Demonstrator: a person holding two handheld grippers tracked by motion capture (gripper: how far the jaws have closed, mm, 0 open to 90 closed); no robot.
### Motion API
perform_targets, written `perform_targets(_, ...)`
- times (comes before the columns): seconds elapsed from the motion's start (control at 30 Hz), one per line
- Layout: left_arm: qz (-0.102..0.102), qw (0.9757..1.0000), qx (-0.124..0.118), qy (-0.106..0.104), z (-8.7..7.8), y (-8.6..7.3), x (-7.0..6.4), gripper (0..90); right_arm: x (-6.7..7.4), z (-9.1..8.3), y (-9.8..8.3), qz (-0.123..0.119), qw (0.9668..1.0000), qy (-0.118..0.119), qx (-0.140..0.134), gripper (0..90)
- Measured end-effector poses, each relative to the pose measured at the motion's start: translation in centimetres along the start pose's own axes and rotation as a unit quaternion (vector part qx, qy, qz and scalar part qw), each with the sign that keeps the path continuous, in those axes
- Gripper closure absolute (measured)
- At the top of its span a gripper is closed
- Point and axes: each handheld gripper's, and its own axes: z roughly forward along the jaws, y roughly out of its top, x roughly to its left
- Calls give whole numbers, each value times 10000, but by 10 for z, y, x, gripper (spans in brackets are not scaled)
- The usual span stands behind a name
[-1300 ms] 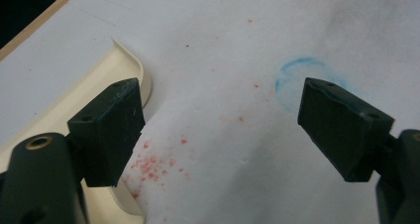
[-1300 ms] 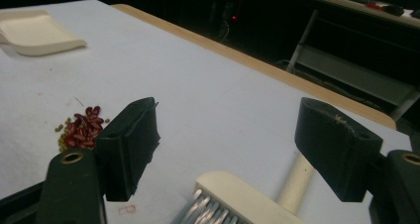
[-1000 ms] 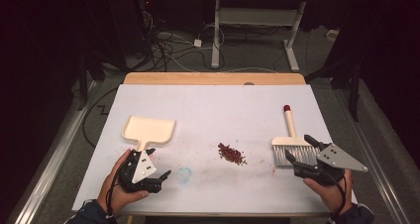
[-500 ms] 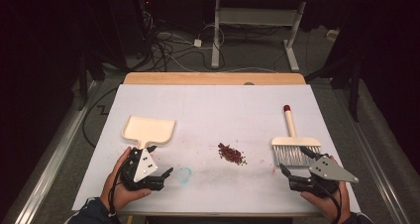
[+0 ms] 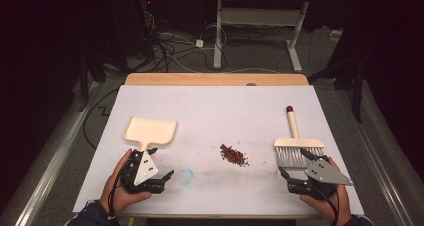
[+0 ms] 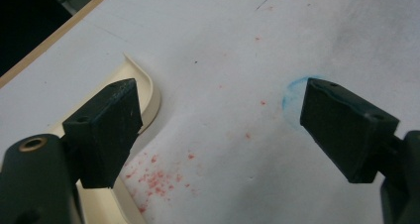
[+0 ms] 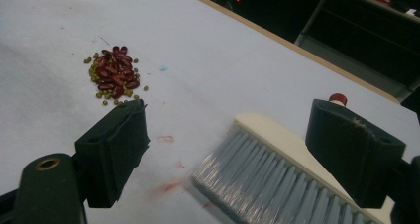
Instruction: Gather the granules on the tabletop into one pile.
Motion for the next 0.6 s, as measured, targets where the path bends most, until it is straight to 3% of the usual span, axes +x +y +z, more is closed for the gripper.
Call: perform_targets(0.6, 14, 10000, 14, 22, 0, 0, -2, 156, 0, -2, 1, -11, 10000, 6, -75, 168)
